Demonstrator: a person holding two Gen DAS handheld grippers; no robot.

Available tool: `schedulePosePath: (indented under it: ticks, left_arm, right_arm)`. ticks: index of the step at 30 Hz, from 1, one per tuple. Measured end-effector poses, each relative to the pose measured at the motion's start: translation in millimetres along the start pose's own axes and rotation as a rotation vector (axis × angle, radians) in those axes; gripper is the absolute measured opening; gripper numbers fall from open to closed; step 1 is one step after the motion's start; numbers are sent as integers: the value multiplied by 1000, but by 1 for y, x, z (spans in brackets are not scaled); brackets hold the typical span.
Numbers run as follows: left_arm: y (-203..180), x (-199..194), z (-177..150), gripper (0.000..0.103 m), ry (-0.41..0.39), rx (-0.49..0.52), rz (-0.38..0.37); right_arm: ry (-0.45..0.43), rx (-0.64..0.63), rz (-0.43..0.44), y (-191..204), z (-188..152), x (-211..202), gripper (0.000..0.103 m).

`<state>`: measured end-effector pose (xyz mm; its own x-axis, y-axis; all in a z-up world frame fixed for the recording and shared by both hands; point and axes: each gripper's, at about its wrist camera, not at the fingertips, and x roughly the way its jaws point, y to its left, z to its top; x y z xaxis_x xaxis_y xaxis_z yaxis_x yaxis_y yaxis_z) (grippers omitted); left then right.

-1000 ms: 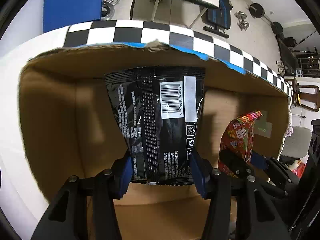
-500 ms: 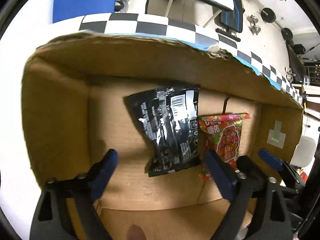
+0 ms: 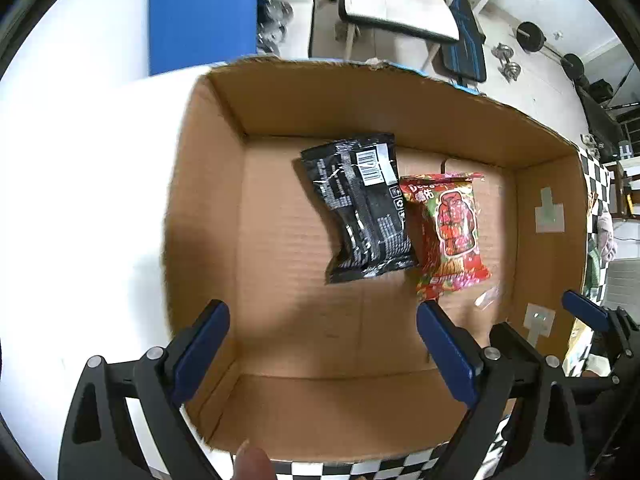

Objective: Organize soft objects
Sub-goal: 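Carry both bags into the cardboard box and open both grippers, then grasp the green bag with left gripper while right gripper grasps the yellow box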

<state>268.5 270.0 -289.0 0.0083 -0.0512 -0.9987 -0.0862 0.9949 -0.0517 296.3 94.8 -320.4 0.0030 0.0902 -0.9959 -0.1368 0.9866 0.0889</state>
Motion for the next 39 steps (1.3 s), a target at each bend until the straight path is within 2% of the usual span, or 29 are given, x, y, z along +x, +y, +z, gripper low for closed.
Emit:
schedulePosePath:
  ticks: [8, 12, 16, 18, 20, 22, 23, 25, 29, 33, 36, 39]
  left_arm:
    - [2, -27, -37, 96, -81, -14, 6]
    - [-7, -45, -44, 96, -125, -16, 9]
    - [-12, -72, -58, 96, -186, -10, -9]
    - [-14, -89, -66, 96, -247, -21, -21]
    - [-19, -110, -73, 96, -321, -23, -24]
    - [-25, -131, -81, 96, -411, -16, -34]
    - [-30, -141, -84, 96, -457, -2, -32]
    - [-47, -156, -88, 96, -527, 36, 18]
    - [-86, -169, -90, 96, -616, 118, 78]
    - [-138, -158, -87, 96, -591, 201, 74]
    - [-185, -141, -83, 96, -524, 255, -10]
    - [-240, -118, -74, 96, -438, 311, -34]
  right_arm:
    - [-33, 2, 11, -1, -36, -24, 103]
    - [-61, 1, 20, 2, -55, -44, 103]
    - [-99, 6, 41, 2, -74, -66, 103]
    - [-123, 10, 60, 1, -81, -78, 103]
    - [-198, 15, 113, -4, -91, -97, 103]
    - [-324, 20, 165, -12, -103, -120, 103]
    - [-376, 19, 160, -16, -108, -131, 103]
    - [-475, 10, 132, -27, -120, -152, 103]
    - [-568, 44, 100, -60, -136, -174, 103]
    - [-591, 135, -12, -116, -149, -183, 103]
    - [-524, 264, -54, -176, -159, -176, 103]
    - [-438, 394, -60, -239, -168, -159, 103]
